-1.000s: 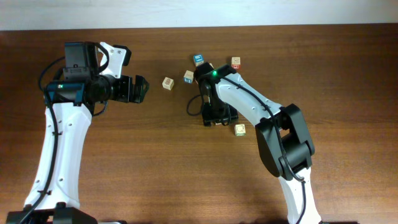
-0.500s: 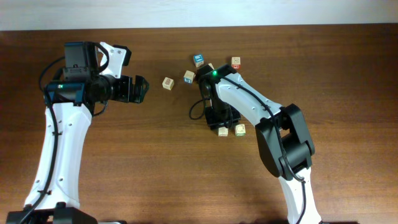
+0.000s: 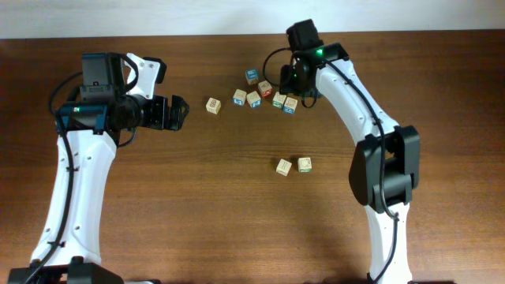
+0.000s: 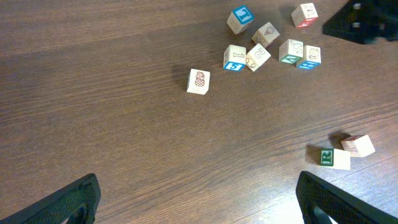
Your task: Rotate 3 blocks
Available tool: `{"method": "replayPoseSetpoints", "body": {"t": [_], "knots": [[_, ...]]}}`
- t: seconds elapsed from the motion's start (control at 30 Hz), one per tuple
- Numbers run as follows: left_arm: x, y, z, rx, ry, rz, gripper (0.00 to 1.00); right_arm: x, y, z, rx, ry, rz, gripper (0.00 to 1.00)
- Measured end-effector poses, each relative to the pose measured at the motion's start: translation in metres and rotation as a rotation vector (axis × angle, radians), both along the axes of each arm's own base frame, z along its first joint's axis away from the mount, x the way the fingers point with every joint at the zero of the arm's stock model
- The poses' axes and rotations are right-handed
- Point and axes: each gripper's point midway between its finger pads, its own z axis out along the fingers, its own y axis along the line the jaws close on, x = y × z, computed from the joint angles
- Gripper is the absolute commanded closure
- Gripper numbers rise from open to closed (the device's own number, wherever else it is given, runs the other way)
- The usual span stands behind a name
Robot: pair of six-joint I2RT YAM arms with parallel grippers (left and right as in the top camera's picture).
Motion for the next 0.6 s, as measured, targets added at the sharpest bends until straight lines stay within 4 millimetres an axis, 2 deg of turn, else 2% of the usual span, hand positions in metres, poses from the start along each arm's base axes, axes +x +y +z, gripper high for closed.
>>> {"method": "replayPoseSetpoints", "body": {"t": [0.07, 0.1, 0.13, 0.23, 0.37, 0.5, 0.6], "knots": [[0.0, 0.0, 0.0, 0.0, 0.0, 0.0, 0.01, 0.006, -0.001, -0.037, 0.02, 0.037, -0.049, 0.35], [0.0, 0.0, 0.0, 0.0, 0.0, 0.0, 0.01, 0.009, 0.003, -0.047, 0.041, 0.045, -0.063, 0.36], [0.0, 0.0, 0.0, 0.0, 0.0, 0.0, 0.01, 0.009, 0.004, -0.048, 0.056, 0.048, -0.087, 0.41], [0.0, 0.0, 0.0, 0.0, 0.0, 0.0, 0.01, 0.008, 0.006, -0.049, 0.089, 0.061, -0.139, 0.45], [0.0, 0.0, 0.0, 0.0, 0.0, 0.0, 0.01, -0.004, 0.004, -0.05, 0.088, 0.114, -0.164, 0.42], [0.0, 0.0, 0.0, 0.0, 0.0, 0.0, 0.01, -0.012, 0.002, -0.051, 0.076, 0.148, -0.169, 0.34], [0.0, 0.0, 0.0, 0.0, 0.0, 0.0, 0.01, -0.01, 0.001, -0.051, 0.037, 0.131, -0.048, 0.35]]}}
